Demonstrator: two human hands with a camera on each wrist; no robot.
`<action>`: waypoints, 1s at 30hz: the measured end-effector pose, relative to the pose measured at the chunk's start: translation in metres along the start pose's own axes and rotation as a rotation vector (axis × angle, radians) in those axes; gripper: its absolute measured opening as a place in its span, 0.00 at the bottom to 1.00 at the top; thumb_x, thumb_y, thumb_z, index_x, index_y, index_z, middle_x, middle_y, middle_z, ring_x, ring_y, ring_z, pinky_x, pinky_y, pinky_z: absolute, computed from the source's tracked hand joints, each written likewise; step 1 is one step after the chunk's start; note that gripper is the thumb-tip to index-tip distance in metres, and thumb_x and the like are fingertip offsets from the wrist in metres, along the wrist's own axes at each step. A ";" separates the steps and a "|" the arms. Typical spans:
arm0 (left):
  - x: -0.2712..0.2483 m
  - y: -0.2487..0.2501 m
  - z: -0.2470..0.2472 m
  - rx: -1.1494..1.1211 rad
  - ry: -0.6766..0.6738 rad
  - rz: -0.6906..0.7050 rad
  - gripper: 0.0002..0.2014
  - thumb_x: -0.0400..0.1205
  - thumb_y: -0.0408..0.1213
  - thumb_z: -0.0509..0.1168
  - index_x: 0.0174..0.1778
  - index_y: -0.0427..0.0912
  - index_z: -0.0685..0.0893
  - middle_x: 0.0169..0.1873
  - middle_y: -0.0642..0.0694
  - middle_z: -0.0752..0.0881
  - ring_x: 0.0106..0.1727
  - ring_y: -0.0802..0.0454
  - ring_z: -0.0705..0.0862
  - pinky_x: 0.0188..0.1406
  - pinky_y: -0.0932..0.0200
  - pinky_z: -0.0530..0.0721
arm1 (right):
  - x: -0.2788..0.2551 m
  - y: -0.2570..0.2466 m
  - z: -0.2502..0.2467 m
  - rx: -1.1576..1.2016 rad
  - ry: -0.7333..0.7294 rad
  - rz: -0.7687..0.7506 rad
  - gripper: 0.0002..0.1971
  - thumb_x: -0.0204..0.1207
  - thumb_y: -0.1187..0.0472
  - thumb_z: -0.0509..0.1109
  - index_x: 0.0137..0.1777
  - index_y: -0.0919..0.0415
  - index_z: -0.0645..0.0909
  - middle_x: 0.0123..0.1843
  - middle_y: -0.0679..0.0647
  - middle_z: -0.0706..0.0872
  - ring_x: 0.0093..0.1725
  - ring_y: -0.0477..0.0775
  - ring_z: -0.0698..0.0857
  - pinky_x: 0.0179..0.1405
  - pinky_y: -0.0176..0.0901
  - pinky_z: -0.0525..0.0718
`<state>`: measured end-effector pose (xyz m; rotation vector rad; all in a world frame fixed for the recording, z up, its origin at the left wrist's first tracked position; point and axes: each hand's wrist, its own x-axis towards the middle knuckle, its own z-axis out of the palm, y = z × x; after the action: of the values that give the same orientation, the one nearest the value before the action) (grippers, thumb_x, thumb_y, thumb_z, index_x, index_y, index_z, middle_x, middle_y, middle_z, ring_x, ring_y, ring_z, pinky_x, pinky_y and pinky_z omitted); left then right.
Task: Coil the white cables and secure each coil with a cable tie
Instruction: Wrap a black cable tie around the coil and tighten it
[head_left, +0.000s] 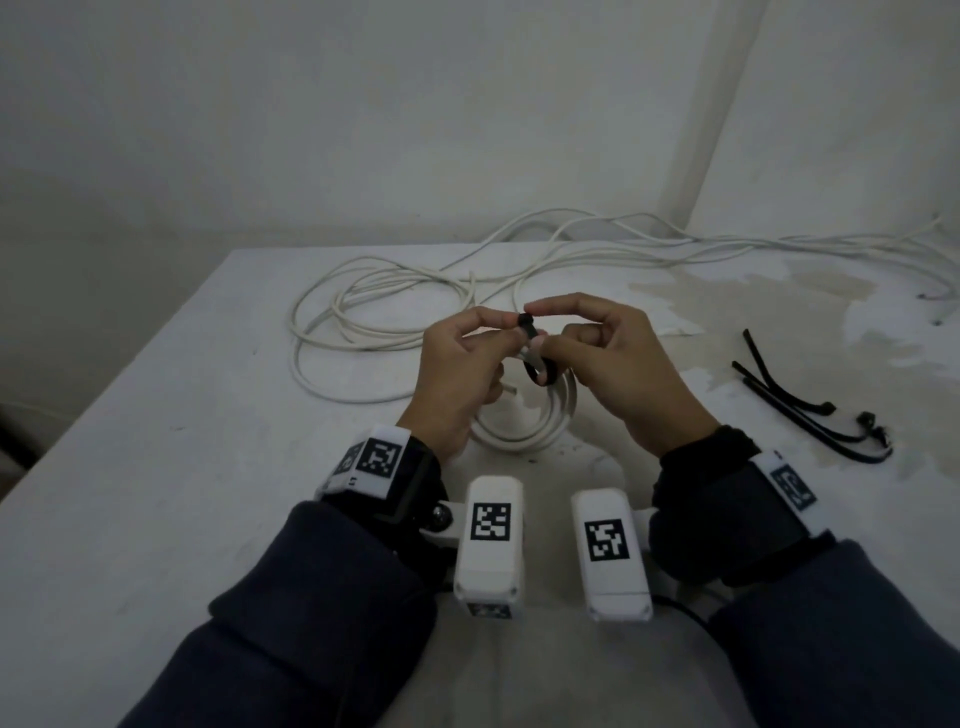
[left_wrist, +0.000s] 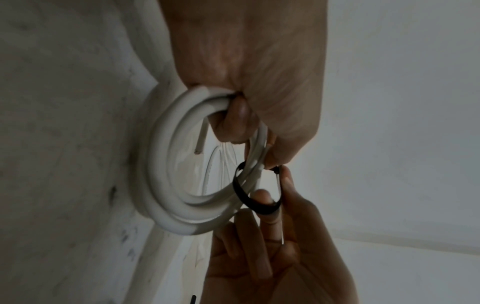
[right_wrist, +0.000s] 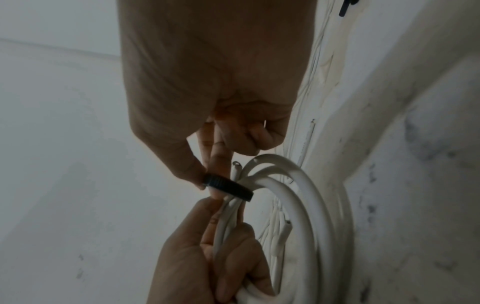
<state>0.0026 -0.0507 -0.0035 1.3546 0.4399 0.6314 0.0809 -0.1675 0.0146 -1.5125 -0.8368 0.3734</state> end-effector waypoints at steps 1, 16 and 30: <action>0.000 0.000 0.000 0.005 -0.001 0.006 0.05 0.78 0.25 0.66 0.40 0.38 0.82 0.22 0.46 0.78 0.15 0.60 0.63 0.15 0.70 0.62 | 0.000 0.000 0.000 -0.003 0.002 0.001 0.12 0.75 0.74 0.70 0.57 0.67 0.84 0.30 0.68 0.84 0.28 0.52 0.85 0.36 0.32 0.81; -0.006 0.004 0.003 0.061 -0.110 0.074 0.04 0.79 0.25 0.66 0.40 0.35 0.81 0.24 0.45 0.85 0.14 0.64 0.70 0.15 0.72 0.64 | 0.000 0.001 0.000 -0.014 0.116 -0.028 0.03 0.77 0.70 0.72 0.43 0.64 0.83 0.31 0.75 0.86 0.32 0.65 0.86 0.43 0.58 0.85; -0.002 0.000 0.000 0.037 -0.115 -0.018 0.05 0.81 0.27 0.64 0.41 0.38 0.82 0.23 0.49 0.84 0.17 0.60 0.63 0.15 0.69 0.61 | 0.000 0.005 -0.009 0.011 -0.008 0.029 0.13 0.67 0.72 0.79 0.50 0.63 0.85 0.36 0.66 0.90 0.40 0.57 0.91 0.52 0.44 0.88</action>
<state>0.0009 -0.0523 -0.0035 1.4129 0.3717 0.5300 0.0886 -0.1736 0.0114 -1.5157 -0.8187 0.4055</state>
